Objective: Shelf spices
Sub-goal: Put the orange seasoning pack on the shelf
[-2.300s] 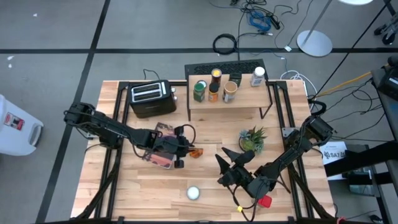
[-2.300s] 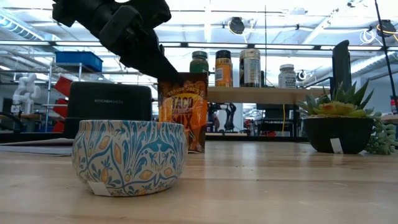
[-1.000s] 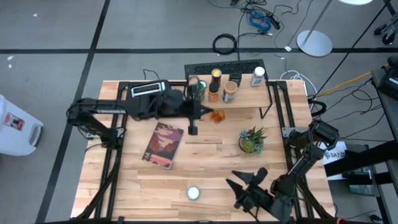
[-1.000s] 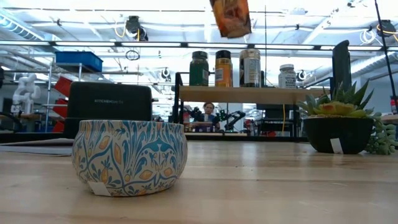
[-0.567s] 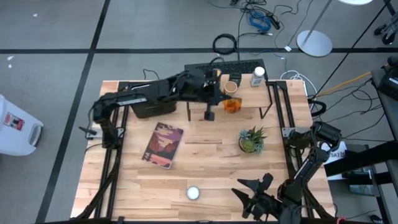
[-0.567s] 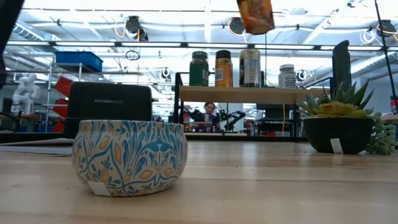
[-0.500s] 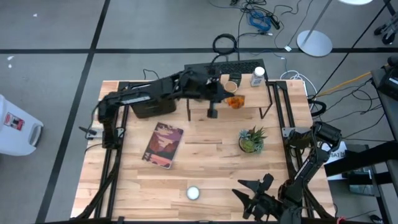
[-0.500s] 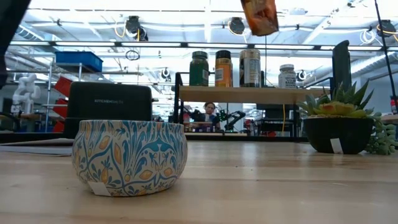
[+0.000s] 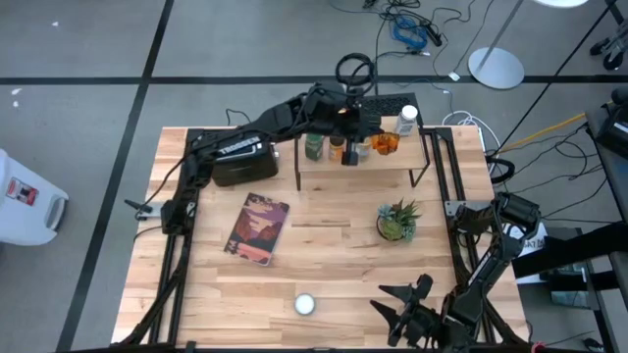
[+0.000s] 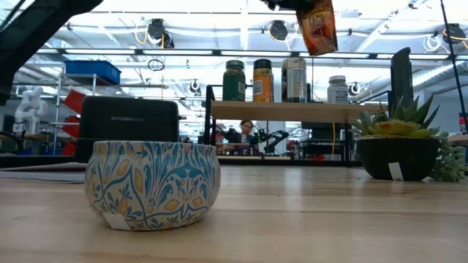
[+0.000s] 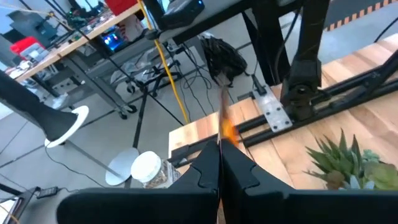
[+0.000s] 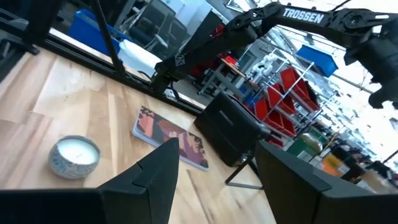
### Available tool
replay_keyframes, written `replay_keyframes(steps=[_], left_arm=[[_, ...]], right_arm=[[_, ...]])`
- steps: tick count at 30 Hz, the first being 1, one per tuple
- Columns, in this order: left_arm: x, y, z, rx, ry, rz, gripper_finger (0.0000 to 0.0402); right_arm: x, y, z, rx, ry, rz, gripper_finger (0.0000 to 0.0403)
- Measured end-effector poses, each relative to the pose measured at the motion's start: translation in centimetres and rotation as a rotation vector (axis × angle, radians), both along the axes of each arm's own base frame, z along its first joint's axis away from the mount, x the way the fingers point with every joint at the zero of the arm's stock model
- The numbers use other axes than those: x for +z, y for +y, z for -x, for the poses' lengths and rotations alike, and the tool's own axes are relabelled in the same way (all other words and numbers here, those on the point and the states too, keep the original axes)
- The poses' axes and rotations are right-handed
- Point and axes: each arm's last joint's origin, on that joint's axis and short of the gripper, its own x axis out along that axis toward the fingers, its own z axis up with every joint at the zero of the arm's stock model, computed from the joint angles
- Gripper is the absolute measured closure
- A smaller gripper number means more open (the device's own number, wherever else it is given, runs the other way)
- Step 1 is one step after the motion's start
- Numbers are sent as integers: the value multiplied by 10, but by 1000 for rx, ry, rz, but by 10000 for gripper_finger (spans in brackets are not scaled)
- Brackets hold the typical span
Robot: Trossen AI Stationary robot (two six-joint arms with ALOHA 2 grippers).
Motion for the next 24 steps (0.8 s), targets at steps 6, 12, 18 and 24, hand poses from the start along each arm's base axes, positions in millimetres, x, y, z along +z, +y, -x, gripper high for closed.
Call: replay_keyframes(steps=[6,12,18,24], left_arm=[[-8,6,-5,-24,10,-14,402],[-9,7,-7,-36,6,-49,401],[-20,12,-17,-47,-6,-66,402],[-43,19,-34,-53,-12,-70,402]], right_arm=[[-12,-5,7,11,-27,-54,204],[-22,-10,12,66,-5,-152,204],[-31,-18,10,94,70,-272,204],[-34,-24,9,78,101,-287,204]])
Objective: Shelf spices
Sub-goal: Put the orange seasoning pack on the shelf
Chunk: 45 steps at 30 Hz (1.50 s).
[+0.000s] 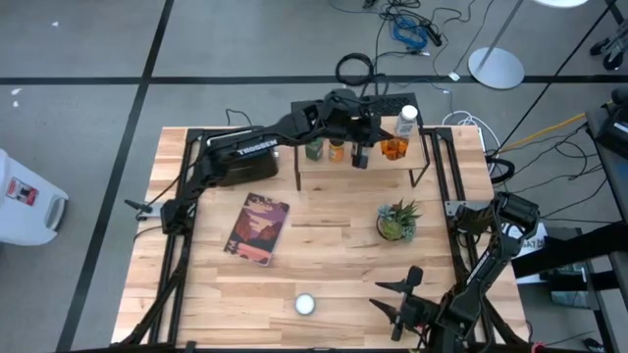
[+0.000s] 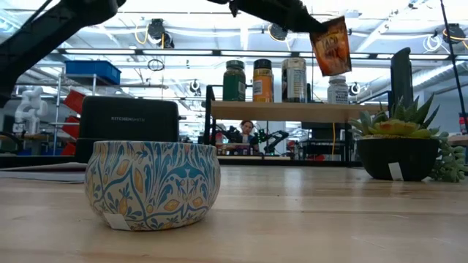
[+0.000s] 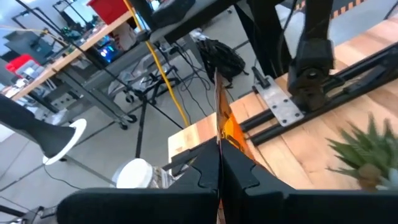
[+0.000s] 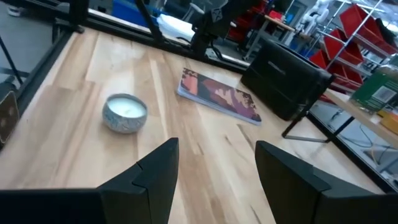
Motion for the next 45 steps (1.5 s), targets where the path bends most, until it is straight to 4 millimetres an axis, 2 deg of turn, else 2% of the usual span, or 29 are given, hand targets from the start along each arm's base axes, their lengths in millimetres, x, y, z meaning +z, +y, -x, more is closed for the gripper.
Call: replay_keyframes(steps=[7,17,27,40,45], left_arm=[[-14,5,-9,-1,-4,-21,402],[-17,18,-5,-3,24,-13,402],[-47,21,-18,-17,80,-18,402],[-52,16,-18,-12,136,-83,401],[-51,9,-22,-9,124,-123,383]], right_arm=[[-1,-2,0,-4,10,12,204],[-5,-9,4,-31,23,15,204],[-5,-12,5,-43,21,6,204],[-5,-13,3,-49,22,8,204],[-5,-13,2,-51,21,7,204]])
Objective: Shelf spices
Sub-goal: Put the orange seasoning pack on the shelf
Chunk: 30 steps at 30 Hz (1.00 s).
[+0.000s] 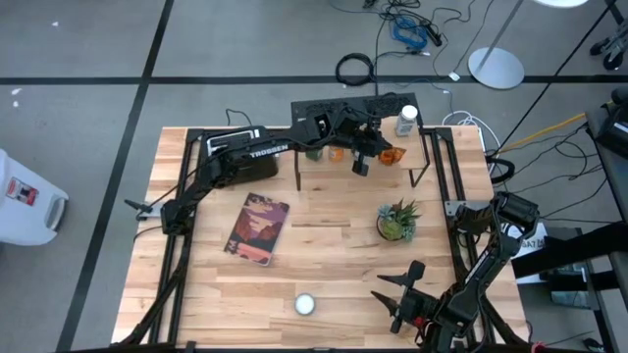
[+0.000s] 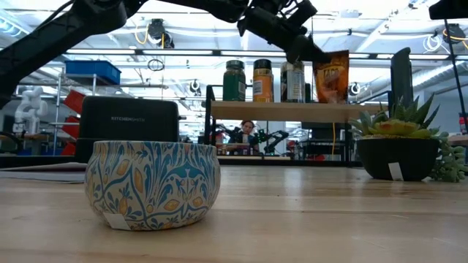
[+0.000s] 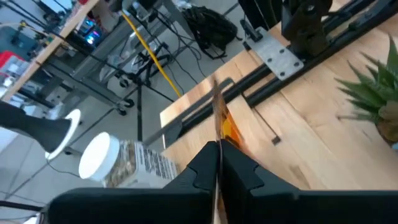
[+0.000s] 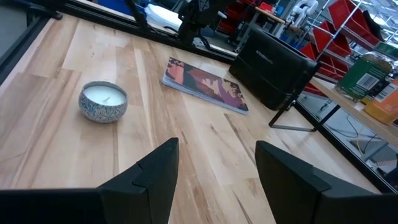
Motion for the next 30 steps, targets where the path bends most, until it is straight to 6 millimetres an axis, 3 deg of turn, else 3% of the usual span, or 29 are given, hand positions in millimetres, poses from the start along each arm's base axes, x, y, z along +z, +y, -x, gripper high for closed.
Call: replay_keyframes(steps=[8,30], left_arm=[[1,-2,-1,14,-12,-23,352],[0,-16,-5,29,24,-169,350]], right_arm=[[0,0,0,0,-1,-3,204],[-1,1,0,5,13,-26,204]])
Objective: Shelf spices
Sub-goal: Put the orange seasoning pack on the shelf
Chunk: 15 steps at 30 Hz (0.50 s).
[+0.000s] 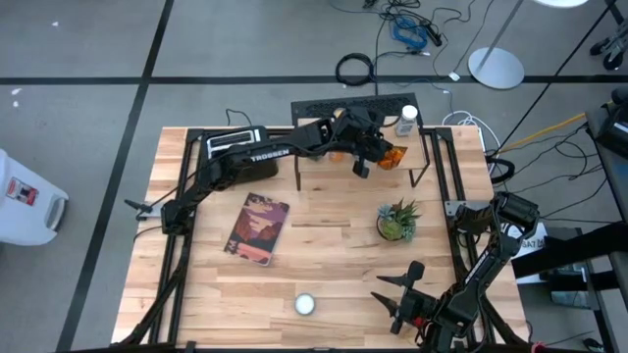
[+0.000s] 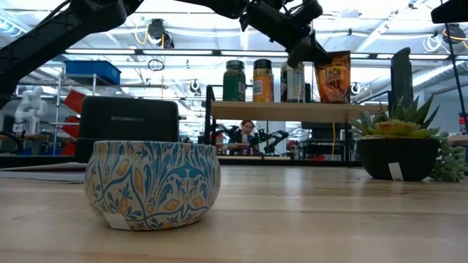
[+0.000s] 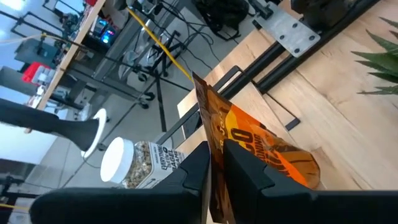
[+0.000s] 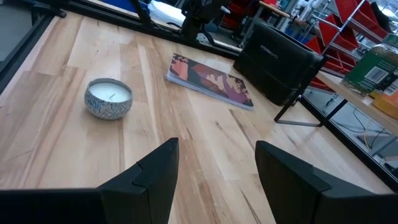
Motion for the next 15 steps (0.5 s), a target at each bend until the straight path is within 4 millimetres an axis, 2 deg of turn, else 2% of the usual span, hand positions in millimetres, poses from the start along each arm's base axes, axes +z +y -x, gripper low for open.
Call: replay_keyframes(steps=[7,15], left_arm=[[0,-2,-1,5,0,-14,350],[0,-2,-1,6,0,-14,350]], right_arm=[[-1,-7,-5,-29,12,22,204],[-4,-36,-16,-154,47,58,233]])
